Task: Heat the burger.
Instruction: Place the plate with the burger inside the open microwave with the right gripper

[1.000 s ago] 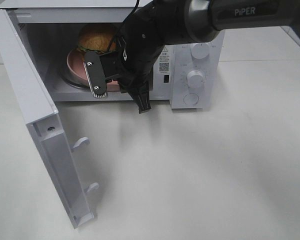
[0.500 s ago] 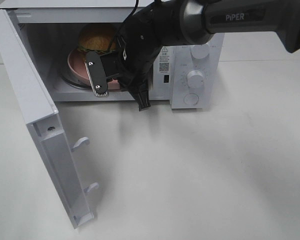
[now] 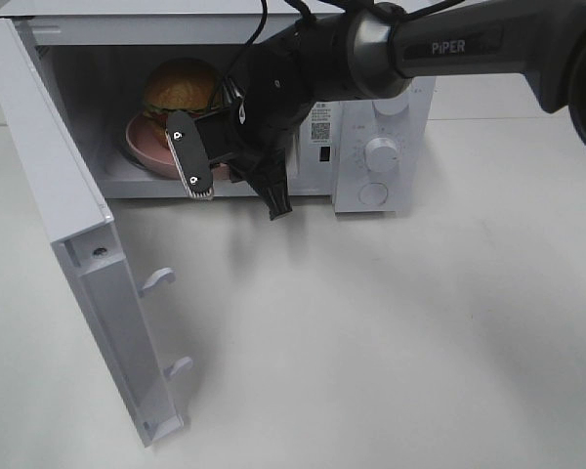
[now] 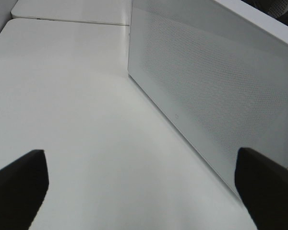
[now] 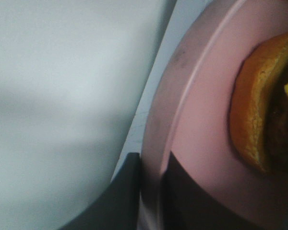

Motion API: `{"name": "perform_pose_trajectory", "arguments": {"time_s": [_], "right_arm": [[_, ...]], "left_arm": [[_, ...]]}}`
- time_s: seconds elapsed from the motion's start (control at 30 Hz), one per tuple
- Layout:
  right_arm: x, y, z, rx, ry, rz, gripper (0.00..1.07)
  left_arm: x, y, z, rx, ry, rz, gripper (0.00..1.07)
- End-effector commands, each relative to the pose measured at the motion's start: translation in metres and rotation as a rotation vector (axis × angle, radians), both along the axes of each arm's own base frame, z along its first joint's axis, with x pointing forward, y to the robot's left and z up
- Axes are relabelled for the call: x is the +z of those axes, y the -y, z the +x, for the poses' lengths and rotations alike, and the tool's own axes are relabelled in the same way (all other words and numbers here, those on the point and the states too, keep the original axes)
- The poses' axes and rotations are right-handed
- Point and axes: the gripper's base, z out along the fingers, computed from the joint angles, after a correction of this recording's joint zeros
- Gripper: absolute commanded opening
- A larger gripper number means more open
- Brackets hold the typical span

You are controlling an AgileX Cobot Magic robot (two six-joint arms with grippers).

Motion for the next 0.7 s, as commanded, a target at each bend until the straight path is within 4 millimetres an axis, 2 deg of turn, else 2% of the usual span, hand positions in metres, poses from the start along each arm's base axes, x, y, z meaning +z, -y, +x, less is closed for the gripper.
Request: {"name": "perform_pose_trajectory", "arguments": {"time_s": [0.03, 0.07, 0.1, 0.17, 0.2, 0.23, 0.27, 0.7], "right_arm": [[0.0142, -0.0041, 0.0059, 0.013, 0.072, 0.062, 0.18], [0.0142, -0.0041, 0.0059, 0.013, 0.072, 0.062, 0.18], [0.0147, -0.0046, 0.0062, 0.010, 0.077, 0.070, 0.25], [0.0147, -0.0046, 0.0062, 0.008, 0.076, 0.072, 0.28], [0.0146, -0.0047, 0.0061, -0.006, 0.069, 0.083, 0.35], [0.0146, -0.0047, 0.0061, -0.006, 0.069, 0.083, 0.35], [0.0145, -0.0052, 0.0057, -0.030, 0.054, 0.106, 0.39], [0.0138, -0.0046, 0.0050, -0.088, 0.023, 0.137, 0.41]], "left_arm": [[0.0006, 0.0003, -0.0022, -0.010, 0.023, -0.003, 0.98], [0.0006, 0.0003, -0.0022, -0.010, 0.023, -0.003, 0.98], [0.0006, 0.0003, -0.0022, -0.010, 0.023, -0.003, 0.98], [0.0006, 0.0003, -0.0022, -0.010, 0.023, -0.003, 0.98], [0.0006, 0.0003, -0.0022, -0.010, 0.023, -0.003, 0.98], [0.0006, 0.0003, -0.0022, -0.010, 0.023, -0.003, 0.98], [0.0006, 0.0003, -0.0022, -0.010, 0.023, -0.003, 0.98], [0.0006, 0.0003, -0.0022, -0.010, 0.023, -0.003, 0.98]]}}
